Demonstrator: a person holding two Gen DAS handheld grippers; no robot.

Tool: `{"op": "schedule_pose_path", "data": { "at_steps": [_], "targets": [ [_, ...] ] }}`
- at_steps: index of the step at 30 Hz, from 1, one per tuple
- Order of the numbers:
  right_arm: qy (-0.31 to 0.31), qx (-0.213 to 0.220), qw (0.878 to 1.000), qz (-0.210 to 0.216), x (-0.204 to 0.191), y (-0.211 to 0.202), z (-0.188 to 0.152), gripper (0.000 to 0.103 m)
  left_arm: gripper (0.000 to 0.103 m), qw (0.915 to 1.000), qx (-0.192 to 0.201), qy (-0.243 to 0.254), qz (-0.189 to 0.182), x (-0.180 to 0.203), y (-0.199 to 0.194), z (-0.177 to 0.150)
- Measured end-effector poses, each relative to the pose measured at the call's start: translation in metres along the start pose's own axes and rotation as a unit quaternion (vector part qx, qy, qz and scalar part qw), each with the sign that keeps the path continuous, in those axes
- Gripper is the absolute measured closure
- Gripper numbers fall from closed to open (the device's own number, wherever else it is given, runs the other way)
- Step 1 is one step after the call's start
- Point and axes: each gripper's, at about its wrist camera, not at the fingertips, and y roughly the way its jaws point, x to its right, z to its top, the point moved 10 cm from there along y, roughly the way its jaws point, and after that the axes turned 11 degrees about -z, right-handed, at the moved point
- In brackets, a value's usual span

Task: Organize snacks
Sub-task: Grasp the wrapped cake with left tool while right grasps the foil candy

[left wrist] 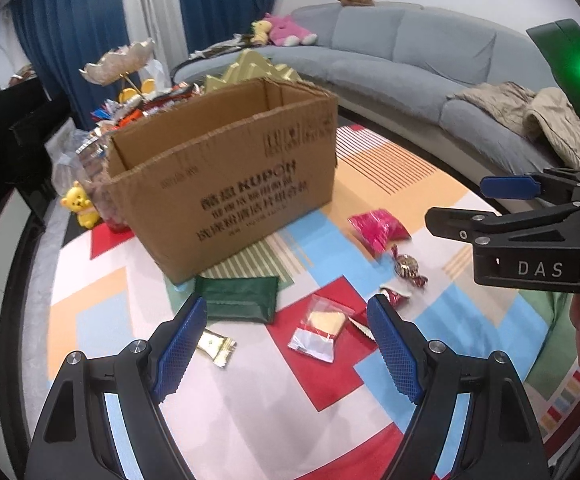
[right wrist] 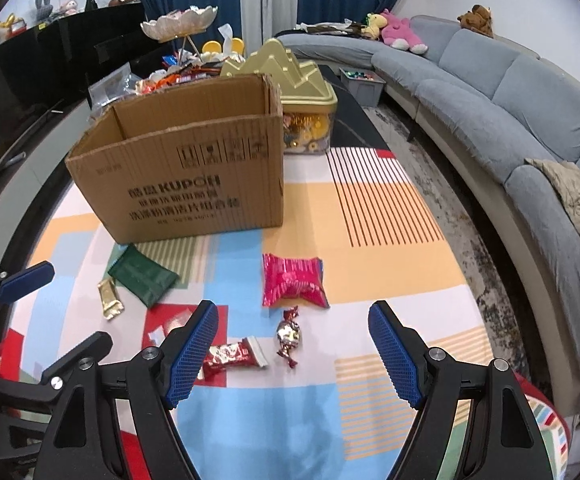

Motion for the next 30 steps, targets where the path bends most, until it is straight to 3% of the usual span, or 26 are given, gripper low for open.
{"op": "schedule_pose_path", "data": {
  "at_steps": [9, 30],
  "targets": [
    [0.002, -0.010, 1.000, -0.006, -0.006, 0.021, -0.020, 0.025, 0.022, 0.9989, -0.031, 0.011, -0.034, 0.002, 0.033, -0.022],
    [0.019, -0.031, 0.999, -0.010, -0.006, 0.072, -0.045, 0.029, 0.039, 0.9940, -0.070, 0.029, -0.078, 0.005, 0.086, -0.046]
  ]
}}
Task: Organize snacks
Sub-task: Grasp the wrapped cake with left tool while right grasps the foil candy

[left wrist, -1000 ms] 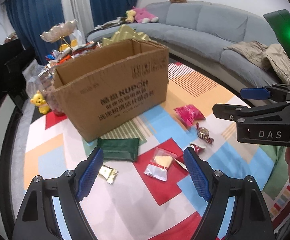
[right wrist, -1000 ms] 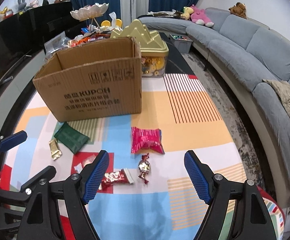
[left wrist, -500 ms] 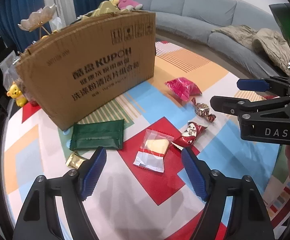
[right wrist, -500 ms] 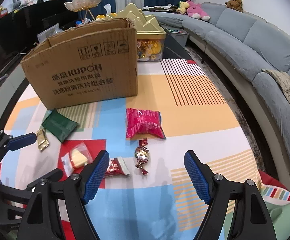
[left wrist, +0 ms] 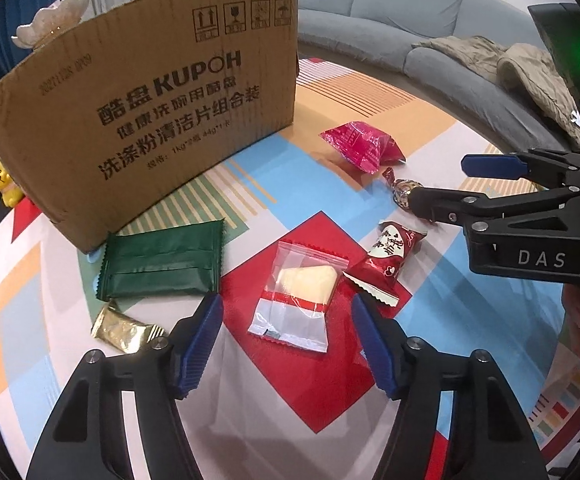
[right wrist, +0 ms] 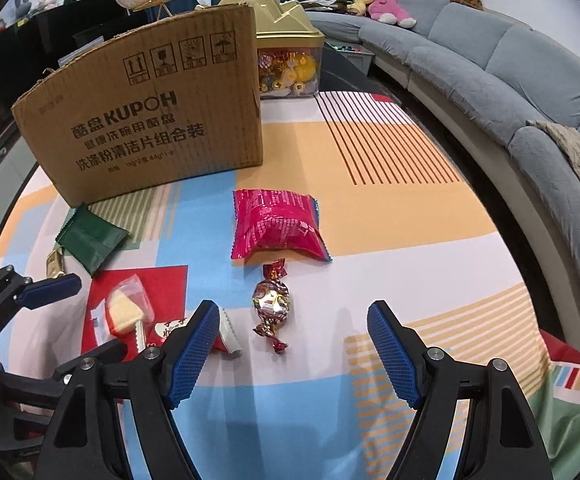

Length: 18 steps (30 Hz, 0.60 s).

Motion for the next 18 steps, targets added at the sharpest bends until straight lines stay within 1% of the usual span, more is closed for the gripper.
{"op": "schedule_pose_path", "data": {
  "at_steps": [3, 6, 12, 13, 15, 16, 18],
  "targets": [
    [-0.005, -0.006, 1.000, 0.007, -0.003, 0.005, -0.003, 0.035, 0.041, 1.0000, -0.002, -0.002, -0.003, -0.002, 0.005, 0.000],
    [-0.004, -0.011, 1.000, 0.009, -0.005, 0.008, -0.005, 0.038, 0.042, 1.0000, -0.004, -0.002, -0.006, -0.002, 0.008, -0.001],
    [-0.004, -0.011, 1.000, 0.013, -0.007, 0.010, -0.004, 0.040, 0.043, 0.9999, 0.001, -0.004, -0.010, -0.002, 0.013, 0.002],
    [-0.004, -0.011, 1.000, 0.014, -0.008, 0.010, -0.004, 0.042, 0.043, 1.0000, 0.001, -0.002, -0.009, -0.002, 0.014, 0.003],
    [-0.005, -0.013, 1.000, 0.017, -0.009, 0.014, -0.003, 0.050, 0.043, 0.9999, 0.001, 0.003, -0.009, -0.001, 0.016, 0.005],
    [-0.005, -0.015, 1.000, 0.019, -0.010, 0.014, -0.004, 0.051, 0.044, 0.9999, 0.002, 0.004, -0.010, 0.001, 0.017, 0.007],
    [-0.005, -0.017, 1.000, 0.020, -0.011, 0.020, -0.002, 0.060, 0.045, 0.9999, 0.002, 0.007, -0.012, 0.002, 0.018, 0.008]
  ]
}}
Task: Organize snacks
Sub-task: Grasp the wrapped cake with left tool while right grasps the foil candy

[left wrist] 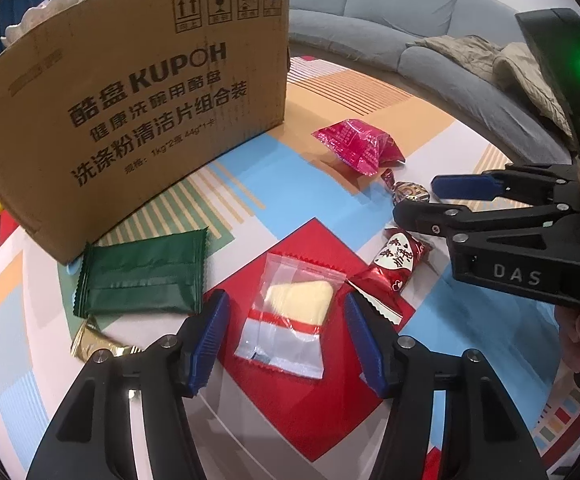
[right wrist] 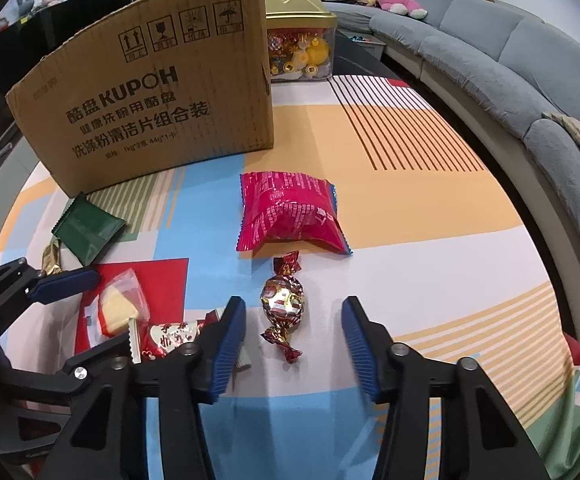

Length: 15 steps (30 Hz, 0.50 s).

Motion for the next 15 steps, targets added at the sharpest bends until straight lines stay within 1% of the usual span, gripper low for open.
{"op": "schedule_pose_path", "data": {
  "at_steps": [2, 4, 6, 9, 10, 15],
  "targets": [
    [0.000, -0.004, 1.000, 0.001, 0.0000, 0.0029, -0.0005, 0.062, 0.048, 1.0000, 0.002, 0.000, -0.001, 0.0010, 0.0007, 0.0013],
    [0.000, -0.002, 1.000, -0.001, 0.0009, 0.0038, 0.0003, 0.064, 0.056, 1.0000, 0.006, 0.000, 0.000, 0.0018, 0.0006, 0.0021],
    [0.000, 0.001, 1.000, -0.002, 0.0017, 0.0037, 0.0007, 0.081, 0.059, 1.0000, 0.009, -0.003, 0.001, 0.0024, 0.0006, 0.0028],
    [-0.001, 0.001, 1.000, 0.000, 0.0027, 0.0042, 0.0012, 0.081, 0.062, 0.9999, 0.012, -0.006, 0.004, 0.0056, 0.0033, 0.0058],
    [-0.001, 0.001, 1.000, 0.000, 0.0032, 0.0035, 0.0009, 0.081, 0.066, 0.9999, 0.013, -0.007, 0.004, 0.0062, 0.0036, 0.0068],
    [-0.002, 0.002, 1.000, 0.001, 0.0022, 0.0027, 0.0022, 0.081, 0.068, 0.9998, 0.012, -0.016, 0.005, 0.0057, 0.0015, 0.0043]
  ]
}}
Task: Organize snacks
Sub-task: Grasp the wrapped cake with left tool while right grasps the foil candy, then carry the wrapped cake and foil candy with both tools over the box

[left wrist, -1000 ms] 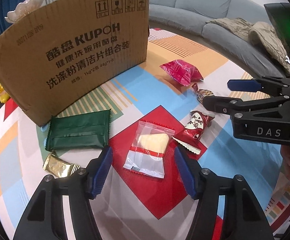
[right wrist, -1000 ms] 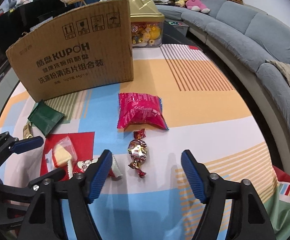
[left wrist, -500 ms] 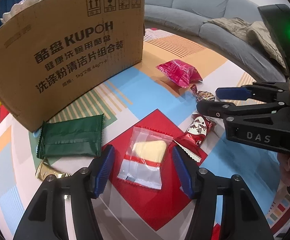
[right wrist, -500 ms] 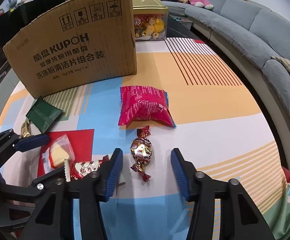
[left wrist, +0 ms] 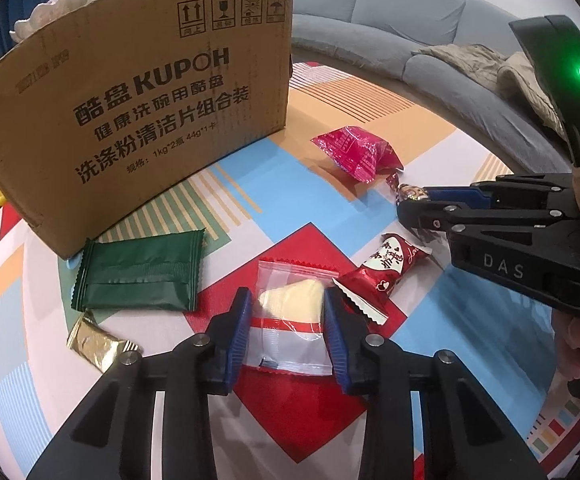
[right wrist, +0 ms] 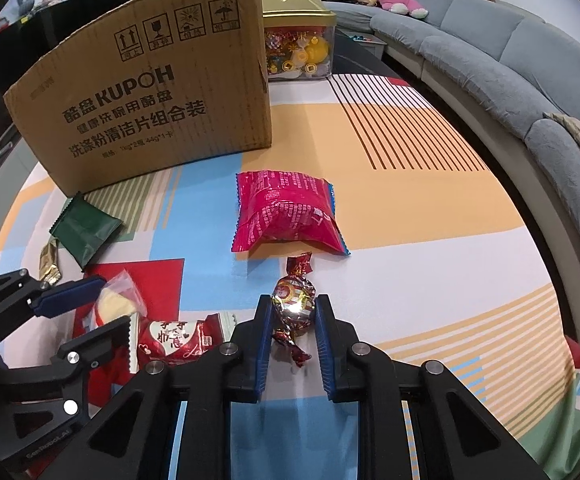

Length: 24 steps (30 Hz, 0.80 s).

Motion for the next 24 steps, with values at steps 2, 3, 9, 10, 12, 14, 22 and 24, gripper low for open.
{"op": "schedule_pose_path", "data": {
  "at_steps": [2, 3, 9, 10, 12, 14, 22, 24],
  "targets": [
    [-0.001, 0.003, 1.000, 0.000, 0.000, -0.002, 0.001, 0.081, 0.069, 1.0000, 0.000, -0.004, 0.002, -0.002, -0.003, -0.004],
    [-0.002, 0.004, 1.000, 0.000, -0.001, -0.004, 0.001, 0.081, 0.069, 1.0000, 0.000, -0.007, 0.004, -0.003, -0.004, -0.005],
    [-0.005, 0.014, 1.000, 0.002, -0.003, -0.016, 0.003, 0.081, 0.070, 0.9997, 0.006, -0.017, 0.013, -0.002, -0.016, -0.009],
    [-0.005, 0.017, 1.000, 0.003, -0.003, -0.018, 0.003, 0.081, 0.070, 0.9997, 0.009, -0.018, 0.016, -0.001, -0.019, -0.009],
    [-0.005, 0.021, 1.000, 0.003, -0.002, -0.022, 0.005, 0.081, 0.070, 0.9995, 0.013, -0.022, 0.021, -0.002, -0.025, -0.009],
    [-0.006, 0.025, 1.000, 0.004, -0.002, -0.026, 0.006, 0.081, 0.070, 0.9992, 0.017, -0.026, 0.026, -0.002, -0.030, -0.009],
    [-0.006, 0.044, 0.999, 0.006, -0.001, -0.044, 0.012, 0.081, 0.070, 0.9970, 0.031, -0.050, 0.051, -0.004, -0.050, -0.005],
    [-0.007, 0.047, 0.999, 0.007, 0.000, -0.048, 0.013, 0.081, 0.070, 0.9961, 0.035, -0.056, 0.059, -0.005, -0.056, -0.004]
  ]
}}
